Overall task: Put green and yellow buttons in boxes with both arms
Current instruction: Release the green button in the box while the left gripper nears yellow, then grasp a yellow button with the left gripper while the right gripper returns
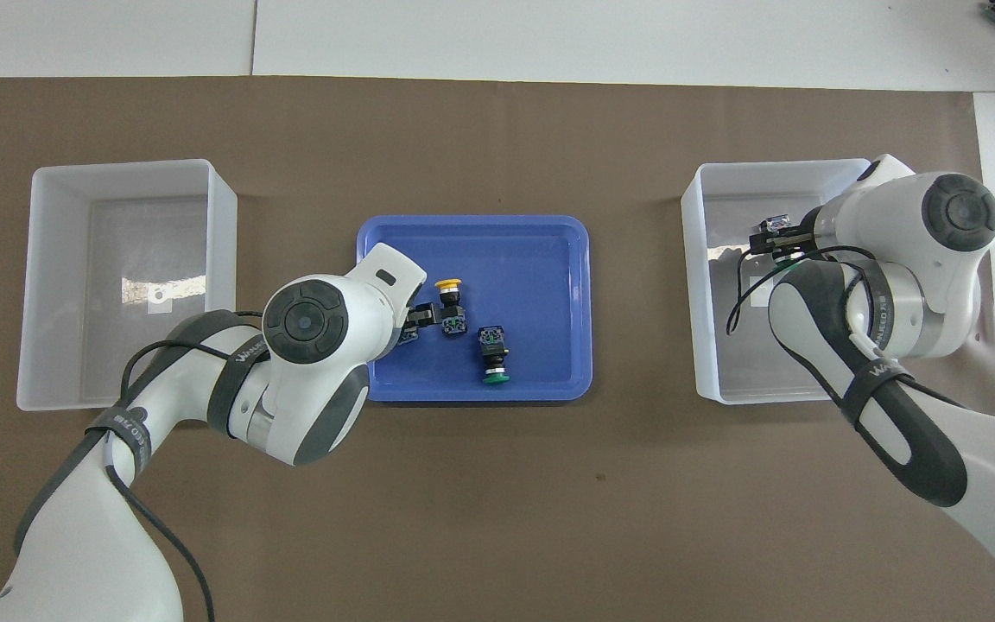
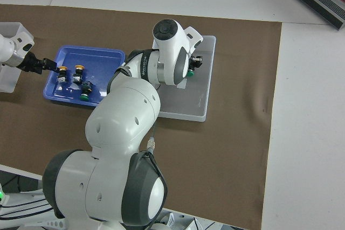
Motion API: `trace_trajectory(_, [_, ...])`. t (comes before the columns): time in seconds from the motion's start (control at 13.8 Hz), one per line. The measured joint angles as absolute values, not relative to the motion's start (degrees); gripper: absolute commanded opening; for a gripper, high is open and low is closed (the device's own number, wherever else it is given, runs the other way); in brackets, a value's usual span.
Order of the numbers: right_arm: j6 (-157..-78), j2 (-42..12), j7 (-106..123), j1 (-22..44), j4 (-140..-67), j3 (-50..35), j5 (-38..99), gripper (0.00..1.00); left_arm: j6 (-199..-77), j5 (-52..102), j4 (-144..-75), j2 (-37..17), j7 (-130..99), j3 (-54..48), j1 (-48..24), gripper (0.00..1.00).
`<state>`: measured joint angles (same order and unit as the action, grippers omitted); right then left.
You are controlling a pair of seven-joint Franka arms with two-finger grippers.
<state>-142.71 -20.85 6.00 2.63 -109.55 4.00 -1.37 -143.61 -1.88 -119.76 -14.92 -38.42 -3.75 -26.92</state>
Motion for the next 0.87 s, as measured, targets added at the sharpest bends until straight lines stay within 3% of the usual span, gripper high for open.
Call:
trace_trajectory(0.14, [-141.5, -18.3, 6.0, 2.7, -109.4, 3.6, -1.3, 1.0, -144.3, -2.1, -119.7, -15.8, -39.0, -3.7, -27.2, 0.66])
trace_trajectory(0.36, [-134.1, -13.5, 3.8, 3.7, -107.9, 3.2, -1.2, 1.0, -144.4, -2.2, -119.7, -16.3, -39.2, -3.7, -27.7, 0.0])
trace_trajectory(0.58, [-127.9, -9.7, -2.2, 7.6, -106.9, 3.0, -1.2, 1.0, -144.4, -2.3, -119.5, -16.4, -39.4, -3.5, -28.0, 0.0])
trace_trajectory(0.87, [-126.4, -8.9, -5.5, 14.3, -107.0, 2.8, -0.9, 1.0, -144.0, -2.3, -118.6, -13.9, -39.4, -2.5, -27.6, 0.0])
